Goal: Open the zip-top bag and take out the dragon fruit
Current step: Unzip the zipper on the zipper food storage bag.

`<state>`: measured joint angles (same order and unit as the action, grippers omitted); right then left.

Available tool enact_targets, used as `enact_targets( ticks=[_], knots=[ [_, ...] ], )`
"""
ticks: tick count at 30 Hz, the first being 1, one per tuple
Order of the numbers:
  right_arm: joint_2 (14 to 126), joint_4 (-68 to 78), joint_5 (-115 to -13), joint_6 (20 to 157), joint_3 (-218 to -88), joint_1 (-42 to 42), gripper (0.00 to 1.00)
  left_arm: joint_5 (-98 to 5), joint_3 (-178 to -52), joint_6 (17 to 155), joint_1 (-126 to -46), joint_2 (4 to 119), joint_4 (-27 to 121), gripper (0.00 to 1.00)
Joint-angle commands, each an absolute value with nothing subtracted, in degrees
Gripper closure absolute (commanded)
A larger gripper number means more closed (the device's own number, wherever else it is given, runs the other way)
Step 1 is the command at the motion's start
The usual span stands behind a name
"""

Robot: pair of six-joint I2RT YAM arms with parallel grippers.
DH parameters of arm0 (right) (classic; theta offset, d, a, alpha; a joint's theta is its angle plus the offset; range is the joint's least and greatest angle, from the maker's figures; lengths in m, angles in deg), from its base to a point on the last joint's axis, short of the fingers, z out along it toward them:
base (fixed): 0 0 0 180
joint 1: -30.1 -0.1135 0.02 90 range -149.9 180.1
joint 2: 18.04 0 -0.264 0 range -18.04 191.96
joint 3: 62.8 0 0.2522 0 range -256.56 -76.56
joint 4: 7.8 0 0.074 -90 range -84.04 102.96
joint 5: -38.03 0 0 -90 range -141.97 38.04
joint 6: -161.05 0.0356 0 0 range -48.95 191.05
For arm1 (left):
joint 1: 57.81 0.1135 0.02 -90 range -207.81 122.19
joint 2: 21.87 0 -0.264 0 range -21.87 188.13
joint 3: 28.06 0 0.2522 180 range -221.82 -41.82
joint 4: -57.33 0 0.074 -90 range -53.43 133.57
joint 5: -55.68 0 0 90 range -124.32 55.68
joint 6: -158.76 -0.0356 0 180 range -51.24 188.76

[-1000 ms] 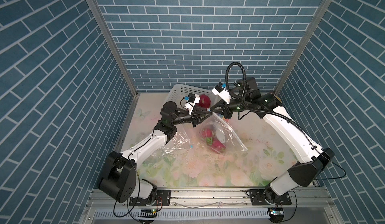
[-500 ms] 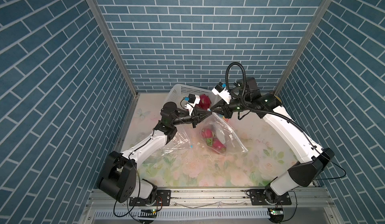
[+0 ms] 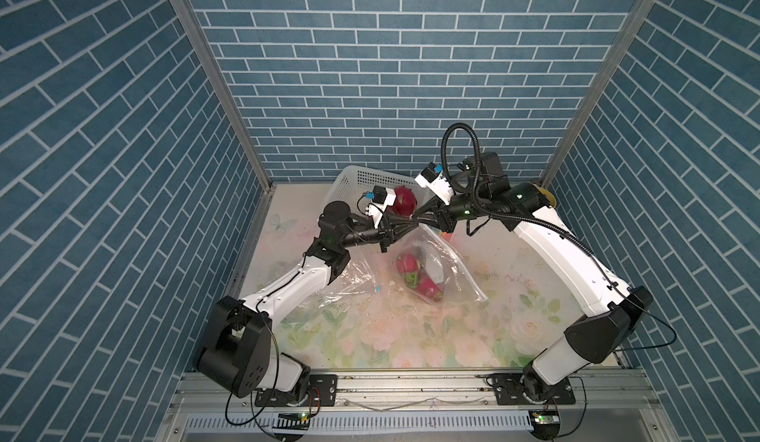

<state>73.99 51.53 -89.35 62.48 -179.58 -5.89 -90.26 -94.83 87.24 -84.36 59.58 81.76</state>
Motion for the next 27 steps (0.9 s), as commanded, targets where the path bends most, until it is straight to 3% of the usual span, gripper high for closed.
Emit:
enact_targets(
  ticks=[1,6,13,15,18,19,27],
  knots=[
    [74.1,52.6,-90.9,61.8,-178.5,-6.1,0.82,-88.7,-94.8,87.0,-84.6,59.2,83.8,1.0],
    [73.3,51.5,-90.6,62.9,-176.7,-6.1,0.78,-87.5,-94.3,87.5,-84.5,58.1,84.8,0.99],
    [74.0,51.4,-91.4,63.3,-177.0,-6.1,0.97,-86.8,-93.5,87.3,-84.6,57.2,84.7,0.93],
    [73.7,51.0,-91.0,63.4,-177.0,-6.1,0.97,-86.7,-93.1,87.2,-84.5,56.9,84.7,0.84],
    [73.0,50.8,-89.9,63.2,-177.0,-6.2,0.97,-86.5,-92.8,86.8,-84.5,56.6,83.7,0.58],
    [72.8,50.7,-89.6,63.1,-177.0,-6.0,0.97,-86.5,-92.4,86.5,-84.5,56.5,83.4,0.54],
    [72.2,51.0,-89.4,63.2,-178.2,-5.9,0.98,-87.0,-91.8,85.8,-84.4,59.3,83.2,0.61]
  ],
)
